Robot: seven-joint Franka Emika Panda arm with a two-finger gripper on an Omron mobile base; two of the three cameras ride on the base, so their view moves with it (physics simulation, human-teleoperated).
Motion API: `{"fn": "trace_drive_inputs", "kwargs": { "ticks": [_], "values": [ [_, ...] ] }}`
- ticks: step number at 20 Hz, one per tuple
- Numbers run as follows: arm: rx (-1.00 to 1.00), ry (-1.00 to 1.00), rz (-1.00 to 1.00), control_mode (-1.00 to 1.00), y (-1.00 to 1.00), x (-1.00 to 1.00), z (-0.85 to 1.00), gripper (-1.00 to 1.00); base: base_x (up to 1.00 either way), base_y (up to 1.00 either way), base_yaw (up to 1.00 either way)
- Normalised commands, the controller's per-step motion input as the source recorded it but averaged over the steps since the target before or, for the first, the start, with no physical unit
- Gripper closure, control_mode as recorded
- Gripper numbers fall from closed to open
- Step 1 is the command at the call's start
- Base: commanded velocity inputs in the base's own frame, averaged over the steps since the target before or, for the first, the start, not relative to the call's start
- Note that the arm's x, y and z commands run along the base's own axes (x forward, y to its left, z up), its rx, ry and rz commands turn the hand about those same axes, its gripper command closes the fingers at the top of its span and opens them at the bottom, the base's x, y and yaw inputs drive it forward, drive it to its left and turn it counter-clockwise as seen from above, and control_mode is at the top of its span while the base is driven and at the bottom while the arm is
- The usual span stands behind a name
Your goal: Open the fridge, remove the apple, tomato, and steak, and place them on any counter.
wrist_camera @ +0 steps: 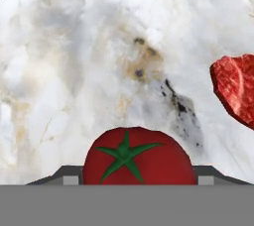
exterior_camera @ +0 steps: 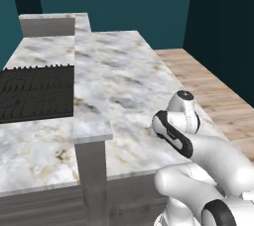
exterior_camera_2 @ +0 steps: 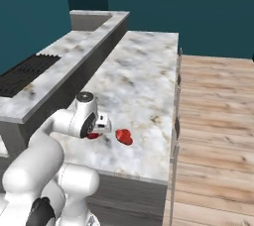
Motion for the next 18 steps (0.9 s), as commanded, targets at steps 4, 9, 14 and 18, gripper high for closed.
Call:
{"fn": "trace_drive_inputs", "kwargs": {
  "ticks": [4, 9, 14, 18],
  "values": [
    [0.0, 0.04, 0.0, -1.0, 0.0, 0.35, -0.39, 1.0, 0.0, 0.0, 0.0],
    [0.0, 0.01, 0.0, -1.0, 0.0, 0.41, -0.43, 1.0, 0.0, 0.0, 0.0],
    [0.0, 0.02, 0.0, -1.0, 0.0, 0.35, -0.41, 1.0, 0.0, 0.0, 0.0],
    [0.0, 0.03, 0.0, -1.0, 0.0, 0.06, -0.16, -1.0, 0.0, 0.0, 0.0]
  ]
}}
